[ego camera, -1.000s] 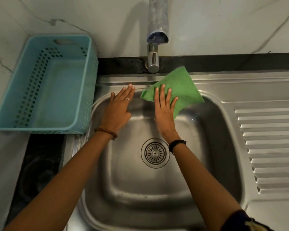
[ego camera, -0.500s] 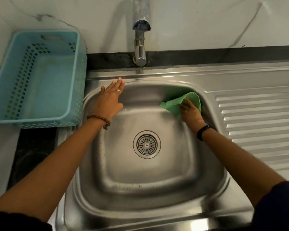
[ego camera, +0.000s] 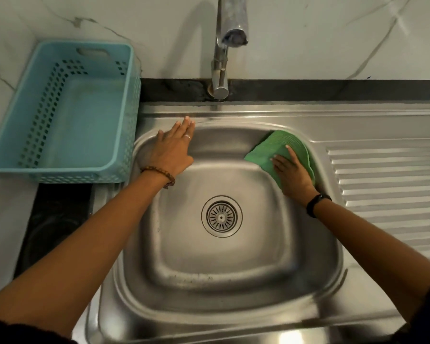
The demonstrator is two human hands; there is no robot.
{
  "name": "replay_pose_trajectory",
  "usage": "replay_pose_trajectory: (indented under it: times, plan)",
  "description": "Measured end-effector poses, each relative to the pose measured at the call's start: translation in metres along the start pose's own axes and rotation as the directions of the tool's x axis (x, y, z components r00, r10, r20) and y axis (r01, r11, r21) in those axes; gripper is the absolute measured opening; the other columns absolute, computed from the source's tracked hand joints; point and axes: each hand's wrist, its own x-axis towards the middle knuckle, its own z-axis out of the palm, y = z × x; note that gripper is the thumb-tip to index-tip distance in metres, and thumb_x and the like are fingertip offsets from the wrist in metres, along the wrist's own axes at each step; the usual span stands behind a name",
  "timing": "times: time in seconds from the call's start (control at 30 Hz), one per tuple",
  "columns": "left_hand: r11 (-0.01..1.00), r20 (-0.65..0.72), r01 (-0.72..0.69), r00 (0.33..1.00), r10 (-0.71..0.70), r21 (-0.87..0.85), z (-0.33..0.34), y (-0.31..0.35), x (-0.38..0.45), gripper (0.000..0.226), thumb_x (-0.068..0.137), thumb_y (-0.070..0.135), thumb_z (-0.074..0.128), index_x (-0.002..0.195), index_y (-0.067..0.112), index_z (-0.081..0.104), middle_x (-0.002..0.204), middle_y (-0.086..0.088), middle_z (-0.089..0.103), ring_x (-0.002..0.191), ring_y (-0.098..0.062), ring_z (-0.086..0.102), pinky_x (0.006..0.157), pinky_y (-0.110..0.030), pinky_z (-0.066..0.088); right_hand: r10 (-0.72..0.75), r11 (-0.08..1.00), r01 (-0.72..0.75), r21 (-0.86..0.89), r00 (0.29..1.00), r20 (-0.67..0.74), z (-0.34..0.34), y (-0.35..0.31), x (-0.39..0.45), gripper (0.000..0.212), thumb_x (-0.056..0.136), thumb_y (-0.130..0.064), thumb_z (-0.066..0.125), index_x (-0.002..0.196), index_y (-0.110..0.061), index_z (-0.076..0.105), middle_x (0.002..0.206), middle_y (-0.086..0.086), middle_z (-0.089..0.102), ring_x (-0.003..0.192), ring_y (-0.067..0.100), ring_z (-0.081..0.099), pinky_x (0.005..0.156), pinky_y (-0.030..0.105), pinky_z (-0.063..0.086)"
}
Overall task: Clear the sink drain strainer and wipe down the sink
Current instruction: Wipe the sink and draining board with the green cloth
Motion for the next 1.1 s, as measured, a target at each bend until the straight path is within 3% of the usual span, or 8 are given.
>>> replay_pose_trajectory:
  times: [0.27, 0.4, 0.5, 0.6, 0.73, 0.87, 0.97, 1.1]
  plan:
    - [0.991, 0.125, -0.113, 0.985, 0.121, -0.067, 0.037, -0.002, -0.128, 0.083, 0.093, 0.033, 0.046, 0.137, 0.033, -0.025, 0.150, 0.007, -0.024, 0.139, -0.012, -0.022, 0.114, -0.039, -0.008, -0.113, 0.990, 0.107, 0.093, 0.991, 0.066, 0.001, -0.003, -0.040, 0.072, 0.091, -0.064, 0.024, 0.144, -0.016, 0.034, 0.151, 0.003, 0.037, 0.146, 0.024, 0.016, 0.116, 0.056, -0.010]
    - [0.993, 0.232, -0.051, 0.970, 0.074, -0.103, 0.034, -0.027, -0.196, 0.072, 0.085, 0.063, 0.010, 0.136, 0.027, -0.025, 0.148, 0.006, -0.028, 0.140, -0.014, -0.023, 0.115, -0.036, -0.010, -0.151, 0.973, 0.134, 0.186, 0.985, 0.081, 0.009, -0.015, -0.072, 0.061, 0.094, -0.056, 0.030, 0.140, -0.016, 0.042, 0.147, 0.004, 0.043, 0.144, 0.023, 0.021, 0.117, 0.053, -0.007]
    - [0.999, 0.281, -0.050, 0.959, 0.044, 0.012, 0.030, -0.035, -0.228, 0.102, 0.053, 0.080, -0.030, 0.134, 0.019, -0.025, 0.142, 0.002, -0.030, 0.137, -0.019, -0.025, 0.115, -0.036, -0.013, -0.215, 0.952, 0.186, 0.244, 0.971, 0.100, 0.011, -0.023, -0.095, 0.044, 0.097, -0.039, 0.036, 0.132, -0.018, 0.051, 0.143, 0.002, 0.047, 0.140, 0.021, 0.024, 0.117, 0.050, -0.001]
    - [0.994, 0.344, -0.040, 0.939, 0.003, 0.099, 0.030, -0.037, -0.246, 0.106, 0.040, 0.078, -0.041, 0.130, 0.023, -0.033, 0.140, -0.004, -0.037, 0.132, -0.021, -0.033, 0.109, -0.036, -0.020, -0.253, 0.934, 0.184, 0.307, 0.946, 0.204, 0.013, -0.041, -0.120, 0.051, 0.098, -0.043, 0.027, 0.133, -0.012, 0.046, 0.142, 0.009, 0.047, 0.140, 0.025, 0.026, 0.116, 0.057, -0.002]
    - [0.999, 0.419, -0.005, 0.908, -0.015, 0.047, 0.028, -0.033, -0.253, 0.101, 0.048, 0.087, -0.022, 0.126, 0.026, -0.038, 0.141, -0.006, -0.042, 0.129, -0.018, -0.040, 0.107, -0.034, -0.023, -0.285, 0.862, 0.074, 0.502, 0.890, 0.357, 0.013, -0.064, -0.144, 0.059, 0.098, -0.049, 0.016, 0.146, -0.016, 0.030, 0.155, 0.007, 0.028, 0.146, 0.026, 0.015, 0.116, 0.056, -0.006]
    - [0.999, 0.492, 0.024, 0.870, -0.036, 0.031, 0.023, -0.031, -0.260, 0.107, 0.052, 0.090, 0.007, 0.125, 0.027, -0.039, 0.140, -0.007, -0.045, 0.124, -0.018, -0.046, 0.105, -0.034, -0.027, -0.356, 0.605, -0.165, 0.779, 0.819, 0.450, 0.009, -0.064, -0.149, 0.062, 0.096, -0.044, 0.032, 0.148, -0.013, 0.022, 0.158, 0.008, 0.017, 0.146, 0.028, 0.013, 0.120, 0.043, 0.006]
    - [1.000, 0.555, 0.013, 0.831, -0.025, 0.026, 0.018, -0.037, -0.268, 0.127, 0.036, 0.099, 0.014, 0.121, 0.025, -0.045, 0.128, -0.006, -0.055, 0.114, -0.020, -0.056, 0.103, -0.036, -0.030, -0.359, 0.570, -0.223, 0.791, 0.798, 0.484, 0.004, -0.070, -0.148, 0.063, 0.092, -0.046, 0.036, 0.146, -0.015, 0.029, 0.156, 0.007, 0.025, 0.143, 0.027, 0.024, 0.119, 0.039, 0.017]
    - [1.000, 0.556, 0.005, 0.831, -0.020, 0.029, 0.015, -0.043, -0.275, 0.130, 0.054, 0.084, 0.047, 0.120, 0.021, -0.045, 0.125, -0.007, -0.055, 0.119, -0.023, -0.051, 0.103, -0.035, -0.028, -0.316, 0.487, -0.301, 0.820, 0.815, 0.486, -0.009, -0.083, -0.147, 0.059, 0.082, -0.051, 0.050, 0.129, -0.016, 0.050, 0.144, 0.007, 0.043, 0.130, 0.025, 0.041, 0.110, 0.035, 0.030]
